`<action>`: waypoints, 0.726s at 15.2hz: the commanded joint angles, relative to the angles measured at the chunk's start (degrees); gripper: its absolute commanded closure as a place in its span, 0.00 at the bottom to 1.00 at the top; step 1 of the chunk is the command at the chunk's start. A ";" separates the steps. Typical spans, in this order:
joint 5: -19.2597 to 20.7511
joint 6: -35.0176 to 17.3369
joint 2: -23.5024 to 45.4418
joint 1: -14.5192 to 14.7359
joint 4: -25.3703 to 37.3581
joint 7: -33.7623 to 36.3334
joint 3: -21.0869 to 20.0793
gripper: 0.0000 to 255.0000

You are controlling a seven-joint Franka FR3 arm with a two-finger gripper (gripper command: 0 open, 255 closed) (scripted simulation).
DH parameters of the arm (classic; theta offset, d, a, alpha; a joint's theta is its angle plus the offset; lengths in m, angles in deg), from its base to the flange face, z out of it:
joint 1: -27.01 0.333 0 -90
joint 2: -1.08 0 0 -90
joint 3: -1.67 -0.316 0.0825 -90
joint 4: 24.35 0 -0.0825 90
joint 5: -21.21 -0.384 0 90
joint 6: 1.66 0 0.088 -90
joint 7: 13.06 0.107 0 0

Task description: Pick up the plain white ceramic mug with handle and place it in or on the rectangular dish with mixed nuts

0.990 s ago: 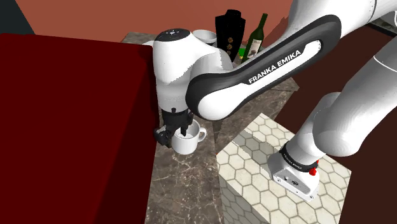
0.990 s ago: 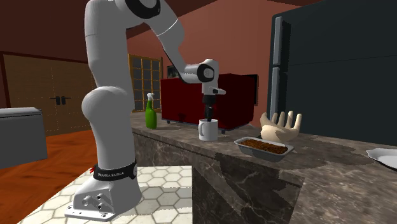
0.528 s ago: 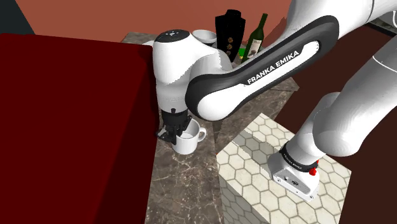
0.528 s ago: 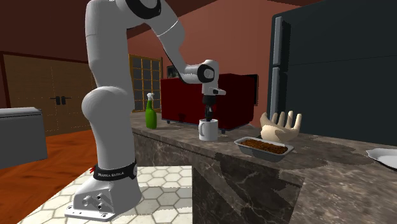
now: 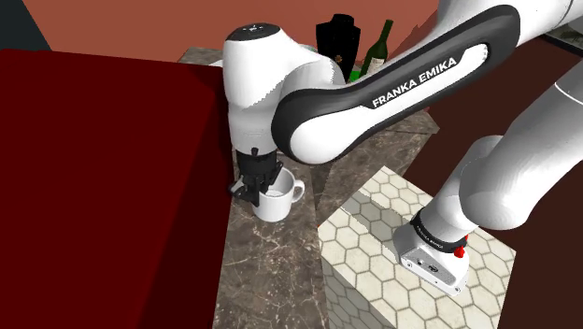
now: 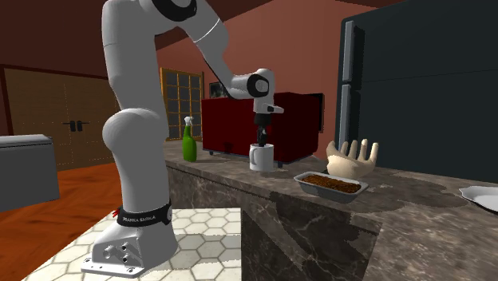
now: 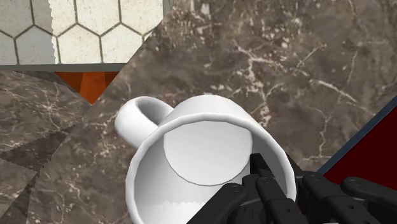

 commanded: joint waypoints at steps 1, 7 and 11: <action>-0.63 1.85 -1.13 0.04 0.88 -0.35 0.11 1.00; -1.80 6.63 -3.56 0.03 3.53 -1.18 0.63 1.00; -2.32 9.79 -4.87 0.01 5.53 -1.56 1.00 1.00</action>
